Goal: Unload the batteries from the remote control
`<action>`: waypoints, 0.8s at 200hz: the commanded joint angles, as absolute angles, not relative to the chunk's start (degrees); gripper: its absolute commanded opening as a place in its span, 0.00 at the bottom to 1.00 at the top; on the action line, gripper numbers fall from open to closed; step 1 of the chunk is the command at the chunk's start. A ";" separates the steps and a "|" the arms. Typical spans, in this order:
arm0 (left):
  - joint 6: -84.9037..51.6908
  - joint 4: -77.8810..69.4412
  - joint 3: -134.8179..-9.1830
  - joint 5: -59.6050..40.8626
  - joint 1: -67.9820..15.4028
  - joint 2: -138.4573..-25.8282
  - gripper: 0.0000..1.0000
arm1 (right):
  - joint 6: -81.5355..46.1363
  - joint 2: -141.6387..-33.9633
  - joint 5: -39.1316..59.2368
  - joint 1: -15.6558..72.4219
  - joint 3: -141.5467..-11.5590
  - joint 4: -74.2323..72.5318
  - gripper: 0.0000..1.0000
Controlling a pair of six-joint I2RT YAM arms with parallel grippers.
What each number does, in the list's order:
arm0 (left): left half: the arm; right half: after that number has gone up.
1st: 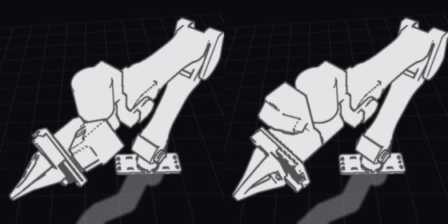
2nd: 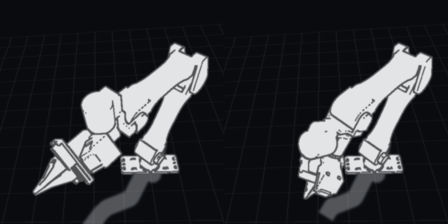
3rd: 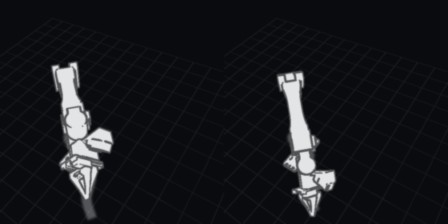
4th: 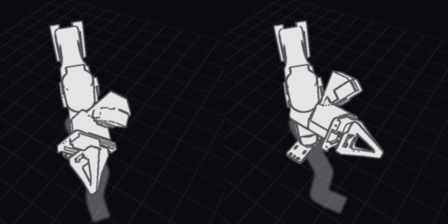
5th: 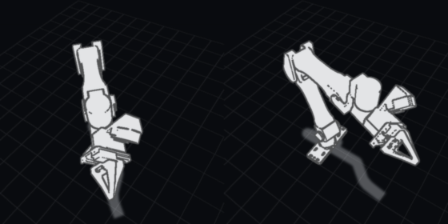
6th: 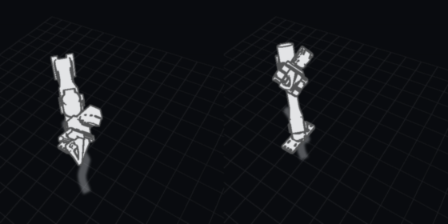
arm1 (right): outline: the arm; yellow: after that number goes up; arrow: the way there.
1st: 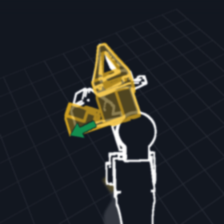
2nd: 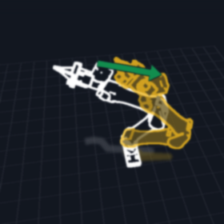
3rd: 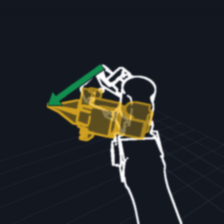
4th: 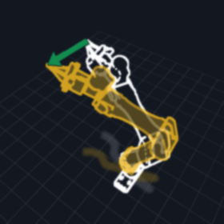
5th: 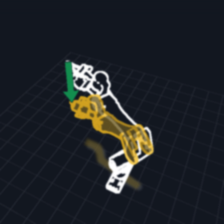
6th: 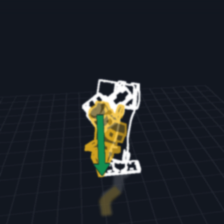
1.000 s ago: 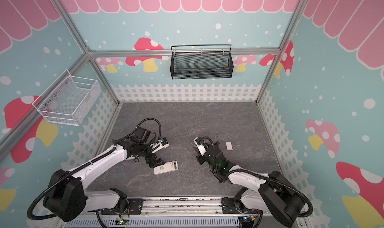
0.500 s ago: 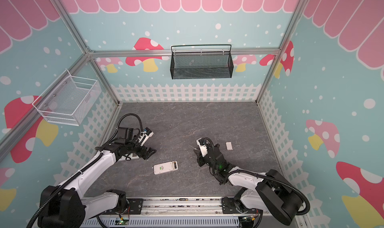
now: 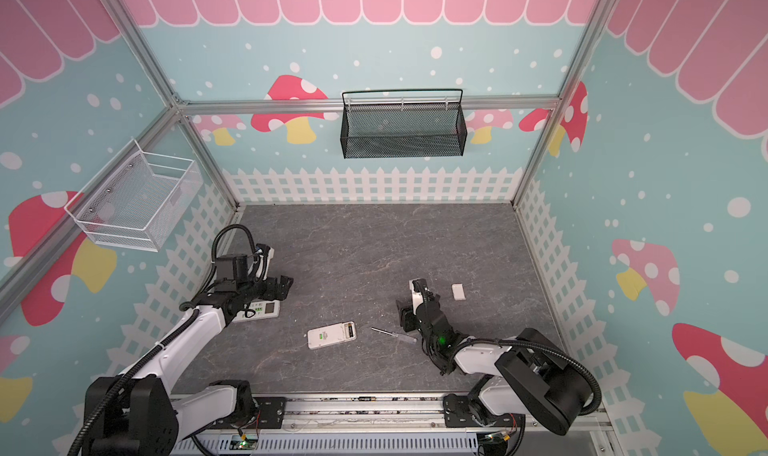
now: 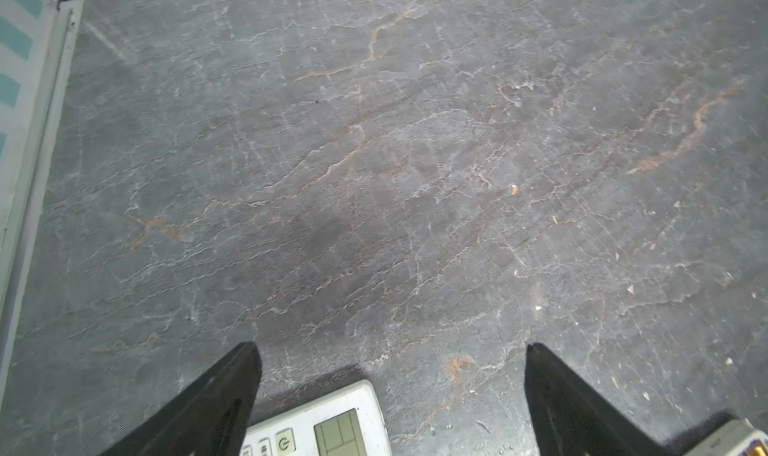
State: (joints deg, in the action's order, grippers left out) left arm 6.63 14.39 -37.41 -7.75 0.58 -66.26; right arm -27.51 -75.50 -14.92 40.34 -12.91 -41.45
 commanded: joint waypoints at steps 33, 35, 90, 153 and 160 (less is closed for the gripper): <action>3.29 1.77 -36.39 -1.14 0.94 -66.74 0.99 | -21.04 -66.67 -19.90 32.99 -16.95 -39.68 0.90; 3.31 1.28 -36.39 -1.23 0.96 -67.05 0.99 | -20.94 -66.37 -19.63 31.90 -17.25 -39.45 0.91; 3.11 -20.02 -33.75 -3.30 1.02 -76.98 0.99 | -7.73 -64.32 -20.61 18.77 -22.18 -37.98 0.94; 0.67 -49.39 -21.71 -2.71 -0.76 -85.54 0.99 | 1.04 -73.39 -19.40 10.24 -18.38 -50.63 0.94; 0.72 -53.46 -19.97 -2.84 -0.71 -86.59 0.99 | 1.40 -74.32 -18.82 9.46 -17.97 -52.57 0.94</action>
